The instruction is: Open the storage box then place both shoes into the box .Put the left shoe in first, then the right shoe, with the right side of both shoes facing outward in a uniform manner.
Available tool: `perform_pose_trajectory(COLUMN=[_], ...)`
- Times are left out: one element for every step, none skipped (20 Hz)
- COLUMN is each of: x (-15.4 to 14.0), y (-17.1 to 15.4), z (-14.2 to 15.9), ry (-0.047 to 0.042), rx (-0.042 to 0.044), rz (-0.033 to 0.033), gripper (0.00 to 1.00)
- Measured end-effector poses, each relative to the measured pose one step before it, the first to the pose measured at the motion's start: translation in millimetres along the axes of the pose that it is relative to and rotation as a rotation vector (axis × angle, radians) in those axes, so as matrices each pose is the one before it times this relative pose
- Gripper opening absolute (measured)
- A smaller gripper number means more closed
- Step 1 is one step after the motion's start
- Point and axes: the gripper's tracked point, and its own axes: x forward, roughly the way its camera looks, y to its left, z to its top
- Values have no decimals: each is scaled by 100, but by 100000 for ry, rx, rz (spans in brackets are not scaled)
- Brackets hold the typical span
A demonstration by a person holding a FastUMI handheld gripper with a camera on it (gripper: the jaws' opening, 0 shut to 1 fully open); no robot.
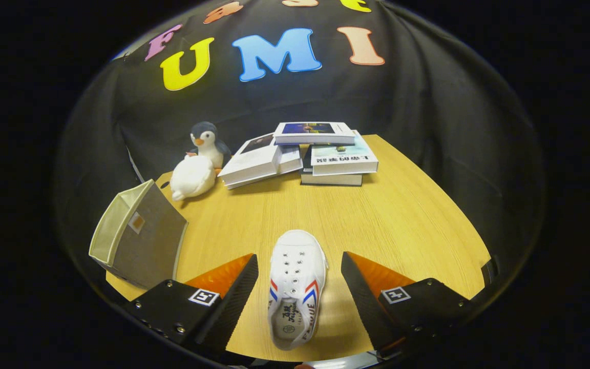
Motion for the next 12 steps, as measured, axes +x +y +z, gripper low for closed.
perform_pose_trajectory(x=[435,396,440,182,318,251,258,241,204,237,269,211], y=[-319,-371,-235,-55,-261,-270,-71,-3,38,71,15,110], z=[-633,-896,-887,-759,-746,-815,-553,-525,-305,-400,-252,-220], ry=[1650,2170,2589,2163,2056,1829,1544,1229,758,820,943,532], rx=[177,91,66,-221,-591,-723,-633,-443,-222,-183,-80,440], rz=[-510,-249,-142,-357,-592,-726,-358,-146,37,5,-221,114], gripper=[99,99,99,99,99,99,99,99,99,99,99,99])
